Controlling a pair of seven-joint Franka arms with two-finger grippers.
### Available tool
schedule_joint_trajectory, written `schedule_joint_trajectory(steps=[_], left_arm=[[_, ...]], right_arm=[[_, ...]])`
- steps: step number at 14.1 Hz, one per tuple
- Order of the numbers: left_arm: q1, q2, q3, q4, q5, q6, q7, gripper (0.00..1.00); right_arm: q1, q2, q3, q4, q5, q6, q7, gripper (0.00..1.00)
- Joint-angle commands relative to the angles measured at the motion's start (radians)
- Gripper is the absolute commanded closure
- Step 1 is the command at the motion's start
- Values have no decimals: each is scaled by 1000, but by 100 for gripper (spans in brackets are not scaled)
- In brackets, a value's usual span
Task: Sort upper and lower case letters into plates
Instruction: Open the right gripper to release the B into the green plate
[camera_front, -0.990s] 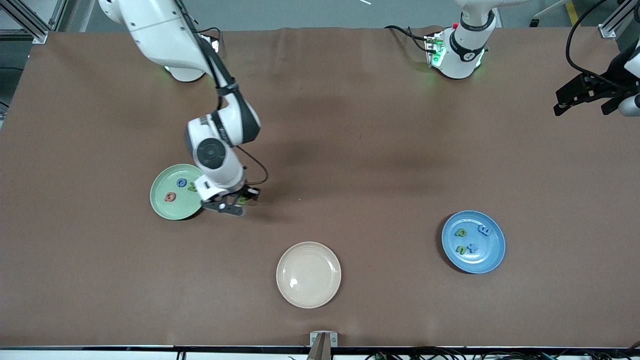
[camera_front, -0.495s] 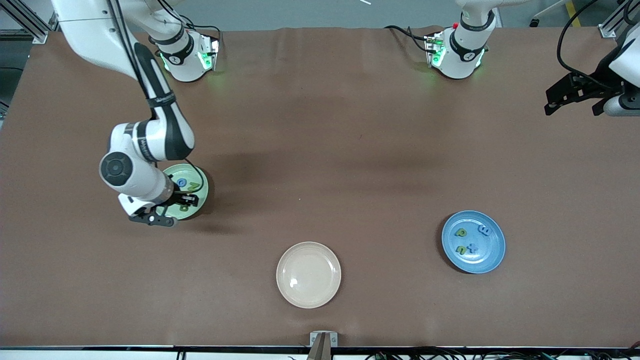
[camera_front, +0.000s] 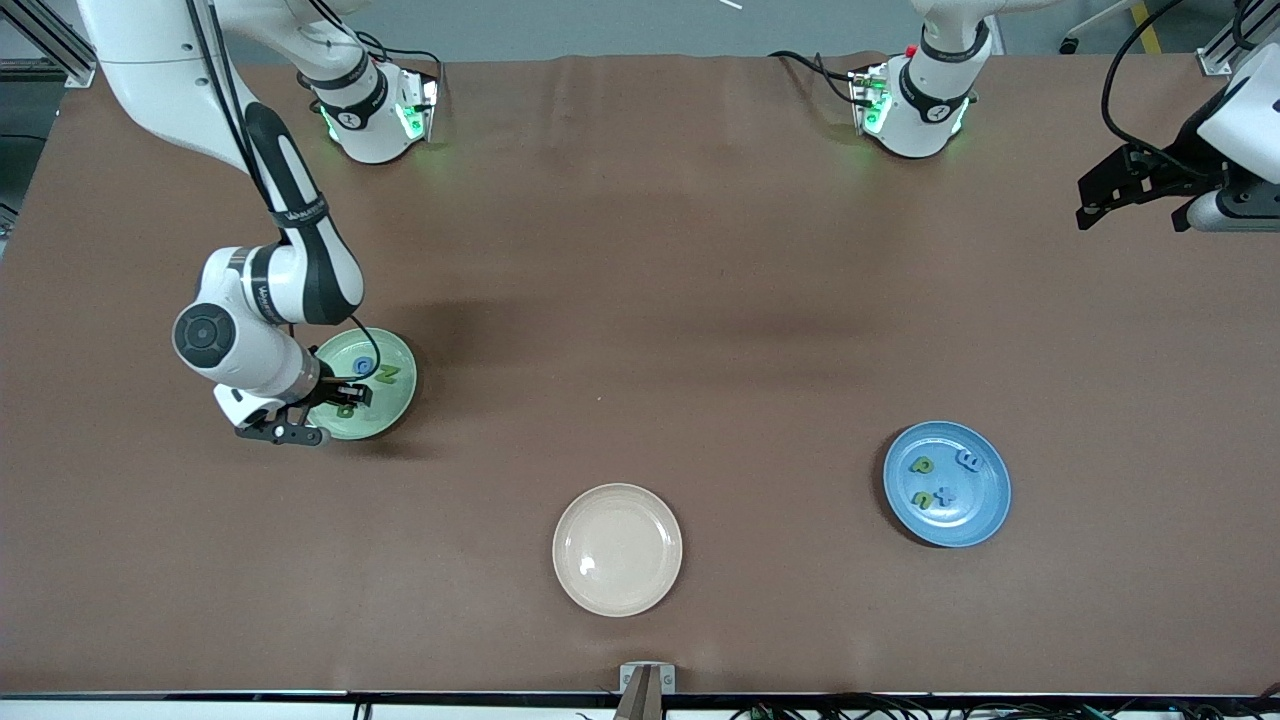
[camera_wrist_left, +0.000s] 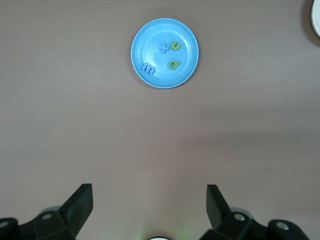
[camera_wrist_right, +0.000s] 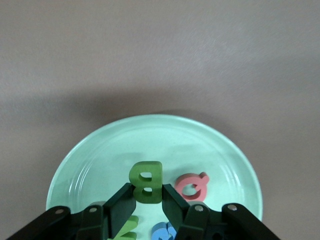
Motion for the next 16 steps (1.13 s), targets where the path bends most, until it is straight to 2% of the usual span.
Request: schedule_joint_trajectory(steps=[1, 2, 3, 4, 5, 9, 14, 16], left_arm=[[7, -13, -9, -8, 9, -5, -9, 0], [7, -13, -9, -8, 10, -5, -9, 0], [8, -15, -9, -8, 10, -5, -7, 0], [10, -15, -7, -8, 10, -3, -9, 0], [10, -16, -7, -8, 9, -3, -9, 0], [11, -18, -7, -5, 9, -2, -10, 0], [11, -17, -7, -3, 9, 4, -10, 0], [10, -17, -7, -5, 9, 7, -10, 0]], right_arm=[[-2, 9, 14, -15, 35, 15, -10, 97], [-1, 9, 15, -15, 35, 15, -10, 95], [-1, 9, 15, -15, 35, 9, -12, 69], [-1, 9, 15, -13, 35, 11, -12, 9], [-2, 9, 15, -9, 35, 5, -12, 0], [-2, -5, 12, 23, 34, -12, -18, 0], [-30, -63, -18, 267, 11, -458, -19, 0], [-45, -73, -26, 389, -61, -634, -62, 0]])
